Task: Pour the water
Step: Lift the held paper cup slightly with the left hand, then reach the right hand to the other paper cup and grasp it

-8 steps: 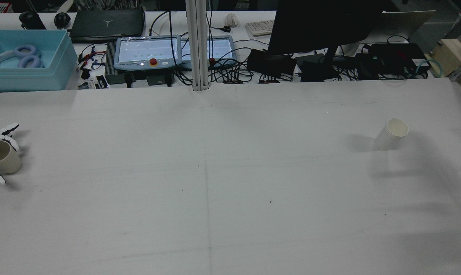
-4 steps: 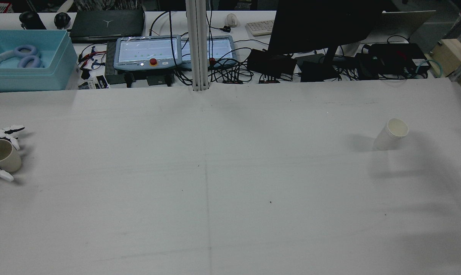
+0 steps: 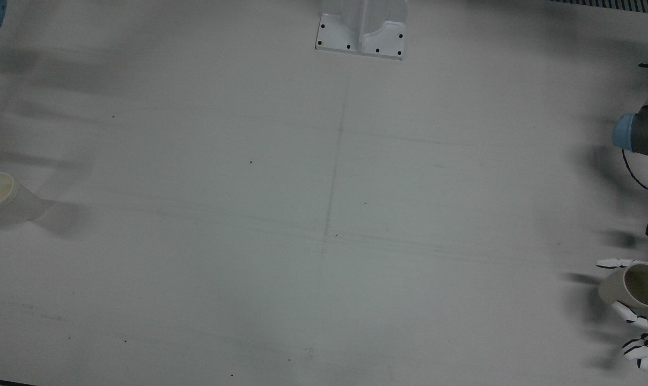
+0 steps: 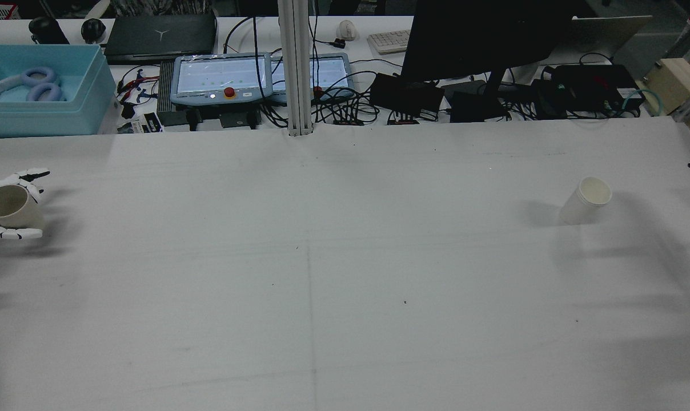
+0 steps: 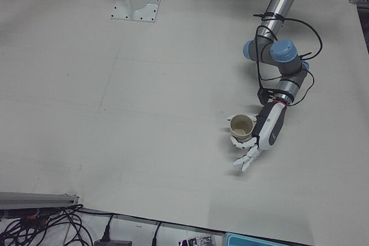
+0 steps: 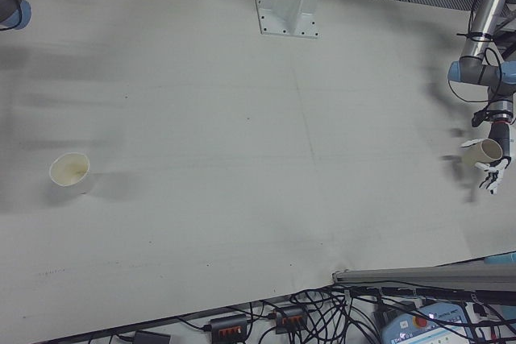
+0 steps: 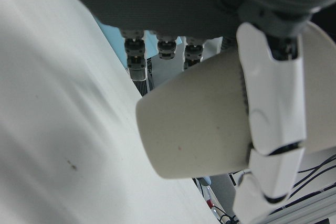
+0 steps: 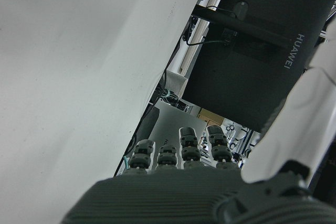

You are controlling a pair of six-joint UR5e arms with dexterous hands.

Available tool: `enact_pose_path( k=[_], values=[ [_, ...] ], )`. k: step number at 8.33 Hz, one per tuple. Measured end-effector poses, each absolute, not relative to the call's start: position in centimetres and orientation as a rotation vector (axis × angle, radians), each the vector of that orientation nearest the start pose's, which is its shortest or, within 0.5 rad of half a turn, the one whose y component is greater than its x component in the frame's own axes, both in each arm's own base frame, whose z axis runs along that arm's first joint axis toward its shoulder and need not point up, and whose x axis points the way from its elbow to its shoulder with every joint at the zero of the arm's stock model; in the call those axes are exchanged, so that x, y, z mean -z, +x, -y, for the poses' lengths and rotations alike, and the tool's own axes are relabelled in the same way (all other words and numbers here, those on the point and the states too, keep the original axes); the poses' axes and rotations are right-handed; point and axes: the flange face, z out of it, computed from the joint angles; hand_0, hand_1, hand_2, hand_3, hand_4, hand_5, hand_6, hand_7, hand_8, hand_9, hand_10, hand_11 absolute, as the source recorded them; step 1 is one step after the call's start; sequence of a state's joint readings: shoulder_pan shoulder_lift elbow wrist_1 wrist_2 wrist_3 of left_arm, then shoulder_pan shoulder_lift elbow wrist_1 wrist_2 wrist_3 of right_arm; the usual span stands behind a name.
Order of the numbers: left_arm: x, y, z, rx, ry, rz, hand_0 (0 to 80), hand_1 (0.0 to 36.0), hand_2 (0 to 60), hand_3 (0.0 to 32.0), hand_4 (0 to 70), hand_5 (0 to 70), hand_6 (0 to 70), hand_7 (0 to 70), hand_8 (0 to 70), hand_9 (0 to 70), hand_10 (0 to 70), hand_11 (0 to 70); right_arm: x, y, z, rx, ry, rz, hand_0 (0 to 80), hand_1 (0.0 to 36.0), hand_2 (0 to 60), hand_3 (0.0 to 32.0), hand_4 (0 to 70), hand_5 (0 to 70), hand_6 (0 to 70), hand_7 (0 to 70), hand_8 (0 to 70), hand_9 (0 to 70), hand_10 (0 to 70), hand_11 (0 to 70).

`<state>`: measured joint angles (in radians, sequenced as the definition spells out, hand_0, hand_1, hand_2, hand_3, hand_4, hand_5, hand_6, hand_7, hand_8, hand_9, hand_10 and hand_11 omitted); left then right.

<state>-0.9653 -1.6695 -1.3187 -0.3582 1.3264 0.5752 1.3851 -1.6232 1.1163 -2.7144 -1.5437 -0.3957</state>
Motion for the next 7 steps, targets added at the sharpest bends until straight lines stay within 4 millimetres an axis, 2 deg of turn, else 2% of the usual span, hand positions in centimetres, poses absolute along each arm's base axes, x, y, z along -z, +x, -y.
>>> enact_pose_path(
  k=[1,2,4,5,7],
  values=[
    [-71.2,18.1,54.0,1.561,0.164,-2.088,57.4,36.0,60.0,0.0,70.0,70.0,11.5,20.2,9.5,6.6,11.6,18.1,-89.1,5.4,44.1,2.544,-0.299,-2.459,47.2,8.5,0.0,0.0,8.5,16.4,9.5,17.4,6.6,6.0,5.7,9.3],
    [-70.2,18.1,54.1,1.576,0.151,-2.095,57.8,36.0,60.0,0.0,70.0,70.0,11.7,20.6,9.6,6.8,11.7,18.2,-88.8,5.0,45.6,2.523,-0.313,-2.487,48.3,10.4,0.0,0.0,8.6,17.6,10.0,18.0,6.2,5.6,4.7,8.0],
    [-68.6,18.1,54.3,1.590,0.133,-2.109,57.5,36.0,60.0,0.0,70.0,70.0,11.3,20.9,9.2,6.7,11.3,17.6,-86.6,2.8,49.7,2.472,-0.360,-2.585,49.1,11.7,0.0,0.0,9.2,18.5,10.2,18.7,5.6,5.1,4.1,7.3],
    [-68.1,18.0,54.3,1.597,0.122,-2.116,57.3,36.0,60.0,0.0,70.0,70.0,11.0,20.6,9.1,6.5,11.0,17.1,-85.7,0.3,51.1,2.457,-0.383,-2.625,49.3,11.9,0.0,0.0,9.1,18.2,10.0,18.3,5.2,4.8,4.0,7.2],
    [-67.8,17.8,54.2,1.609,0.106,-2.126,57.3,36.0,60.0,0.0,70.0,70.0,10.5,20.0,8.6,5.9,10.7,16.6,-85.0,-5.9,51.8,2.451,-0.386,-2.674,50.1,12.9,0.0,0.0,5.6,17.4,8.1,16.1,4.6,3.8,3.3,6.4]
  ],
)
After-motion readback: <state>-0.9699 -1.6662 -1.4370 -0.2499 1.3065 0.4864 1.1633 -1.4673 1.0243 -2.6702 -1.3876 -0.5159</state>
